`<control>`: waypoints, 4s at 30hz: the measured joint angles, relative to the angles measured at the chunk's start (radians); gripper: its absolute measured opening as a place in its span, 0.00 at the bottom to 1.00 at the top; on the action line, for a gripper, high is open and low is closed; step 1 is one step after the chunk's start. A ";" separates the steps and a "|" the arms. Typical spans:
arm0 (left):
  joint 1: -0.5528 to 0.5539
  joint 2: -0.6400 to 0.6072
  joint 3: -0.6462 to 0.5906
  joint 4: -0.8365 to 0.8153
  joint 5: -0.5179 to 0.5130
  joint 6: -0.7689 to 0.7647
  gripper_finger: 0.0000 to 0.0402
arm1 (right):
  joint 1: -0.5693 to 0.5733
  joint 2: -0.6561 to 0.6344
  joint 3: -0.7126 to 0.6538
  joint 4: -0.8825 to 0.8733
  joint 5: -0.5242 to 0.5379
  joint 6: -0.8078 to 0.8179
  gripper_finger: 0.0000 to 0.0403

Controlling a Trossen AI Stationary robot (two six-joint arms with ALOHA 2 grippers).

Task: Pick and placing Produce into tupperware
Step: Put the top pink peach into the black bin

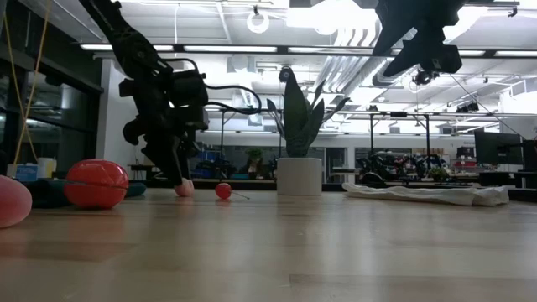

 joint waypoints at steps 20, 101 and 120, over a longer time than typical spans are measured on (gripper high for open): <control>0.000 0.029 0.000 0.005 -0.003 -0.029 0.46 | 0.000 0.000 0.000 0.001 0.000 -0.003 0.39; -0.013 -0.421 -0.001 0.014 0.004 -0.264 0.35 | 0.000 0.000 0.000 0.004 0.010 -0.030 0.39; -0.013 -0.664 -0.001 0.033 0.034 -0.422 0.35 | 0.000 0.000 0.000 0.005 0.010 -0.042 0.39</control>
